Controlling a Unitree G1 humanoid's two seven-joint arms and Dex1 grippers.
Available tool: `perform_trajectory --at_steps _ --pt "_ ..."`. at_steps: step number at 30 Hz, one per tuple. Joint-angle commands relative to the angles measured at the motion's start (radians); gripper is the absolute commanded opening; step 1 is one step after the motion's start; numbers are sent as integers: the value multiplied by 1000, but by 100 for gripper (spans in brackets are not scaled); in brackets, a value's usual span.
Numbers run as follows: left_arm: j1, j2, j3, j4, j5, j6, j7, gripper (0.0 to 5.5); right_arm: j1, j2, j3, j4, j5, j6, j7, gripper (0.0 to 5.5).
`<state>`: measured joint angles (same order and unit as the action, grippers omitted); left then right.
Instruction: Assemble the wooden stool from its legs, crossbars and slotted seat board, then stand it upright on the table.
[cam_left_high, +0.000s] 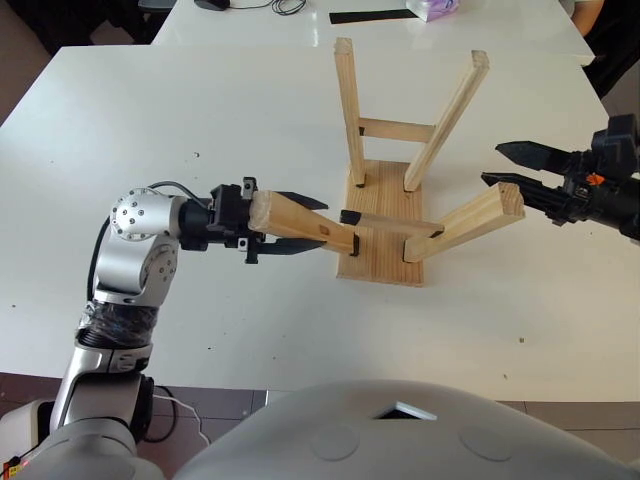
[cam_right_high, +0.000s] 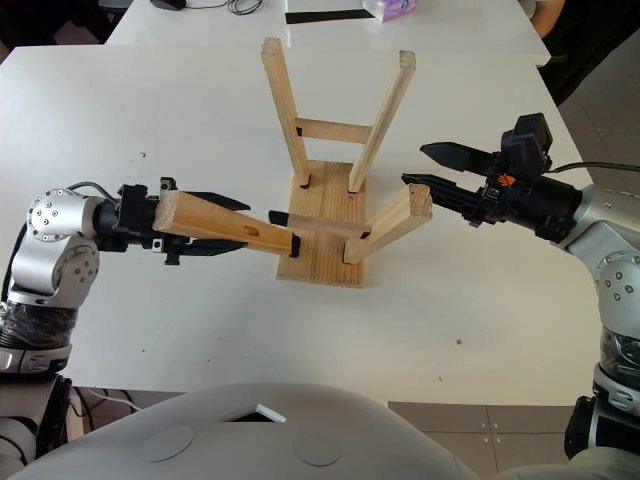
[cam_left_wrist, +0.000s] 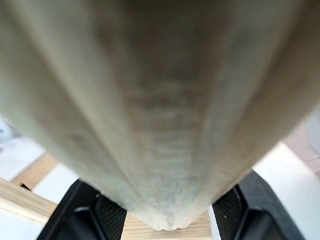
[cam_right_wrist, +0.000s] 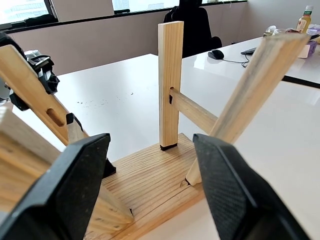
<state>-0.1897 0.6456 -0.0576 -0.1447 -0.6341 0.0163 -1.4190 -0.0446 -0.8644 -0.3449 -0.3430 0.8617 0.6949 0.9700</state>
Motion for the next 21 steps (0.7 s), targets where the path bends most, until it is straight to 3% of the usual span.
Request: perform_trajectory --at_steps 1,21 --pt "-14 66 -6 10 -16 145 -12 207 31 9 -16 -21 -10 -10 -8 305" --pt "-20 76 -82 33 87 134 34 207 69 33 -29 -72 -1 -25 -35 305"
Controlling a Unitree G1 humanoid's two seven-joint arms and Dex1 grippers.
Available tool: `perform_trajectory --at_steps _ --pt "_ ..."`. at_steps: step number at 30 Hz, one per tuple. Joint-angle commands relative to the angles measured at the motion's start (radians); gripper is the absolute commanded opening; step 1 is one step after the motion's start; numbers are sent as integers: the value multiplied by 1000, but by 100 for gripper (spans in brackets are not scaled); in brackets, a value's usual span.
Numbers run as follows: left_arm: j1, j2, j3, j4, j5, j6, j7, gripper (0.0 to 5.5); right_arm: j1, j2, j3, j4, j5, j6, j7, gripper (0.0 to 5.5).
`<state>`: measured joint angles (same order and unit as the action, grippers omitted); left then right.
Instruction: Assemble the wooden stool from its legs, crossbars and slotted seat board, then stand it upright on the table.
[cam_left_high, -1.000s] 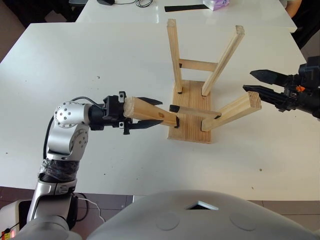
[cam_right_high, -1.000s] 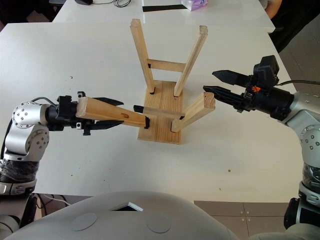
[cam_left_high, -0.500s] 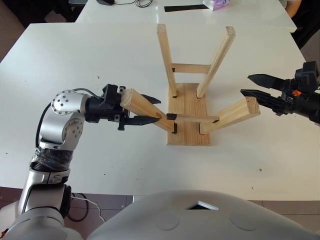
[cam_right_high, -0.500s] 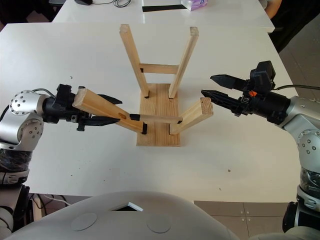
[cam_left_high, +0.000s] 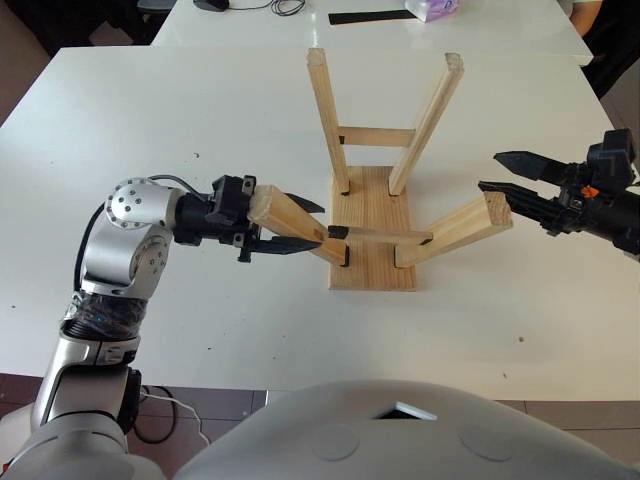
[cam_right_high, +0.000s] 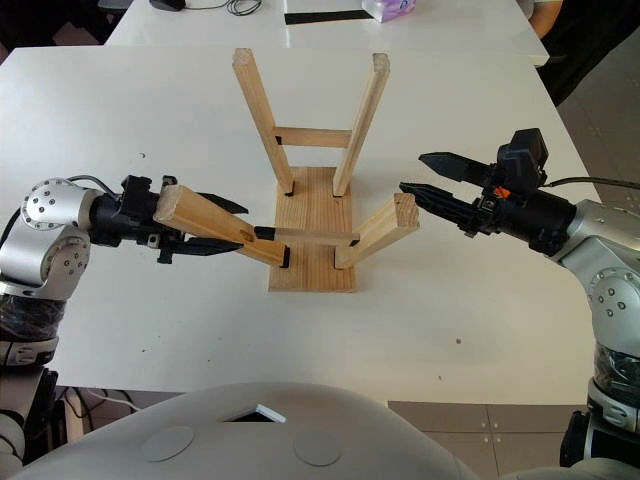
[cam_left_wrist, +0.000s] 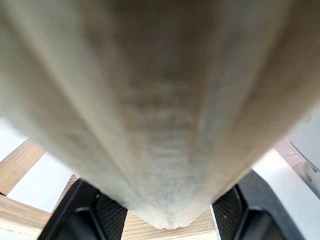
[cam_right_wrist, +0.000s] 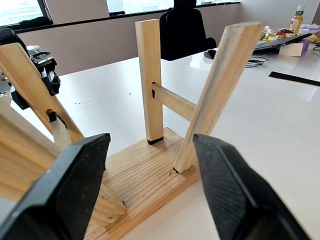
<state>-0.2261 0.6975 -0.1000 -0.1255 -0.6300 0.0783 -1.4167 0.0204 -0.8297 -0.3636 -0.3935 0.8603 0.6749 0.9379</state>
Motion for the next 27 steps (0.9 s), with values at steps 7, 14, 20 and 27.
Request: perform_trajectory --at_steps 7,14,20,27 --pt "-15 56 -65 13 81 181 45 207 1 5 -14 -44 10 -4 -12 305" --pt "-14 72 -118 9 154 151 60 207 5 20 -10 -65 16 -5 -30 305" --pt "-29 72 -142 -31 147 187 89 207 6 31 -11 -80 19 -3 -43 305" --pt "-81 70 -171 -60 112 310 133 207 -11 45 5 -87 15 -8 -55 305"
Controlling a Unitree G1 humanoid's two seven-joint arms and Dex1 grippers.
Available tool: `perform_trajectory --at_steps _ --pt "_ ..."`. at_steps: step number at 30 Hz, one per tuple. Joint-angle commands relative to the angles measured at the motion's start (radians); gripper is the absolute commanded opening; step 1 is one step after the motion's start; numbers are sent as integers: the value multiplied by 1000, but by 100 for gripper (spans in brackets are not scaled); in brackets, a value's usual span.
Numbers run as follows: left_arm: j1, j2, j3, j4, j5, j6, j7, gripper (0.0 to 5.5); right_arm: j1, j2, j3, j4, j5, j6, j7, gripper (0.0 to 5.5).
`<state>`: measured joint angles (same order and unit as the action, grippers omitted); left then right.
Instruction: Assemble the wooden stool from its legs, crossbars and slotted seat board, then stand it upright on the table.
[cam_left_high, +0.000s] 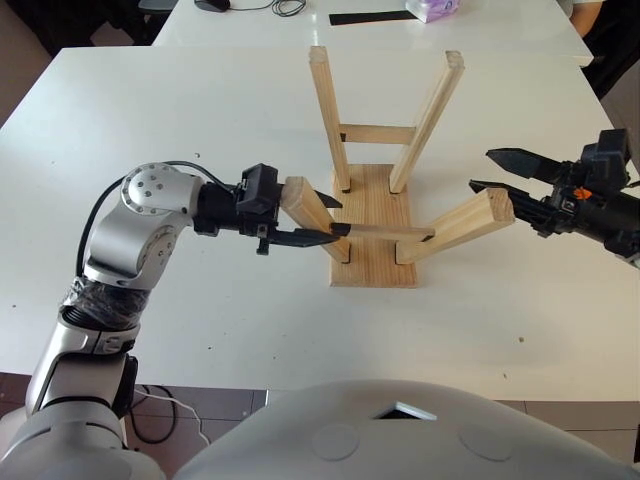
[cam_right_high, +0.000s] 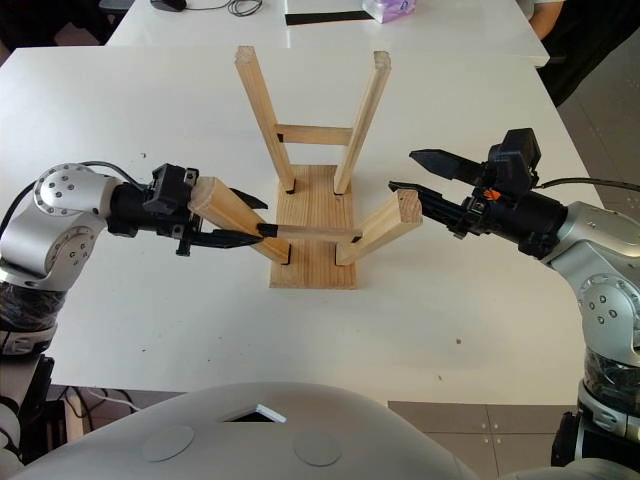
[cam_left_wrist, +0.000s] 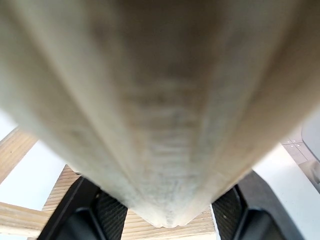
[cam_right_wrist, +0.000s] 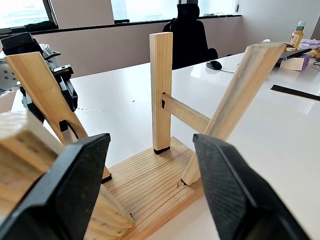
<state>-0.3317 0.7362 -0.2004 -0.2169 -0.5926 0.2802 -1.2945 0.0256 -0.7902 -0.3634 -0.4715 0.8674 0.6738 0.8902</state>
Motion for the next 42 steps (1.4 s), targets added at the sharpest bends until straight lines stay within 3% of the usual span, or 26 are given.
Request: perform_trajectory --at_steps 1,9,14,17,22,28,42 --pt "21 30 -80 36 89 110 16 207 -25 10 8 -7 7 -9 -13 305" --pt "51 28 -125 81 144 115 95 207 -176 90 -59 28 29 -27 -218 305" --pt "86 -14 -134 65 142 140 211 207 -324 126 -101 -72 186 11 -420 305" --pt "88 -34 -133 36 129 164 278 207 -391 136 -62 -203 353 28 -579 305" --pt "76 -53 -127 -2 106 210 350 207 -398 209 107 -370 502 6 -859 305" --pt "76 -51 -122 -12 106 223 371 207 -323 261 344 -391 240 33 -973 305" --pt "59 -50 -132 -45 94 262 371 207 -55 308 648 -146 -304 -47 -857 305"
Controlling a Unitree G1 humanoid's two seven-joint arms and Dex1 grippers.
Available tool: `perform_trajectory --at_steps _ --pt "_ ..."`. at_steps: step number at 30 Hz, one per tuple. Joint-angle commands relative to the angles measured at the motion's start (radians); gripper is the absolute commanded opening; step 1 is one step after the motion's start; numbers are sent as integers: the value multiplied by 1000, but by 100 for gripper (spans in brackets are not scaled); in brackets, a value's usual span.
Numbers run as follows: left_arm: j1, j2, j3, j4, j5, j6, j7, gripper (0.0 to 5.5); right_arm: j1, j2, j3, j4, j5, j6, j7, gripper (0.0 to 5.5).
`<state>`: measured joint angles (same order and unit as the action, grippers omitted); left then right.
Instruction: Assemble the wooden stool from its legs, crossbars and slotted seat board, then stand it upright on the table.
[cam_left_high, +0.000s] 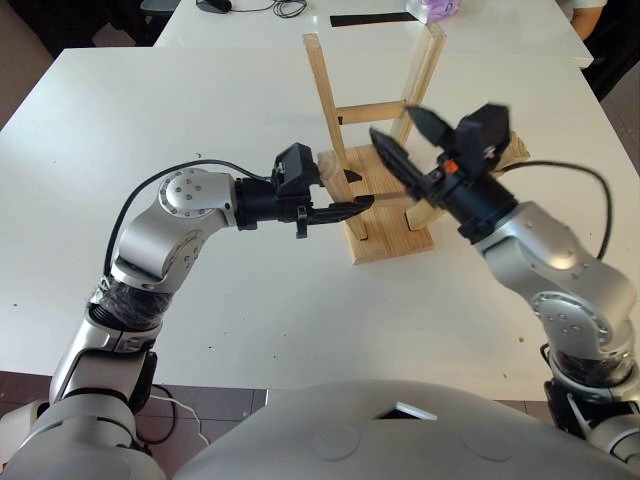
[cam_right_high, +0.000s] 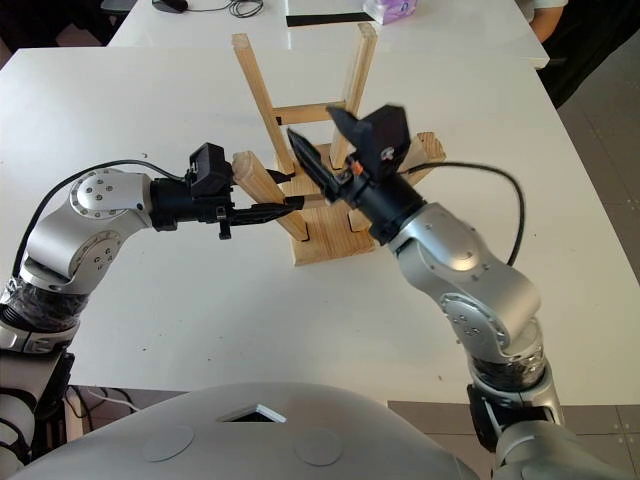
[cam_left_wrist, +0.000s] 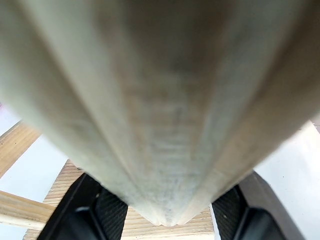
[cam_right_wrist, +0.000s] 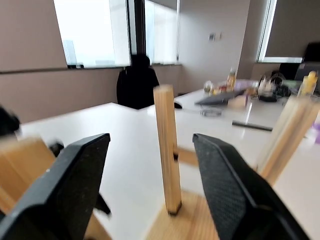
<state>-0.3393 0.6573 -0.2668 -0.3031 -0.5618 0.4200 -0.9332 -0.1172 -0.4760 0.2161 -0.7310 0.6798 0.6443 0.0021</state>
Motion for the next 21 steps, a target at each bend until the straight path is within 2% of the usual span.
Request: perform_trajectory --at_steps 1,5,10,15,21 --pt "63 29 -69 39 63 125 7 207 111 0 86 149 -155 -33 36 305" --pt "47 27 -83 34 64 136 -1 207 161 31 131 258 -261 -86 63 305" --pt "31 30 -95 42 71 140 -11 207 148 72 120 250 -290 -109 103 305" --pt "43 38 -102 65 86 129 -11 207 78 115 38 82 -153 -87 168 305" --pt "62 43 -107 114 119 100 -4 207 -140 162 -170 -52 137 -4 148 305"
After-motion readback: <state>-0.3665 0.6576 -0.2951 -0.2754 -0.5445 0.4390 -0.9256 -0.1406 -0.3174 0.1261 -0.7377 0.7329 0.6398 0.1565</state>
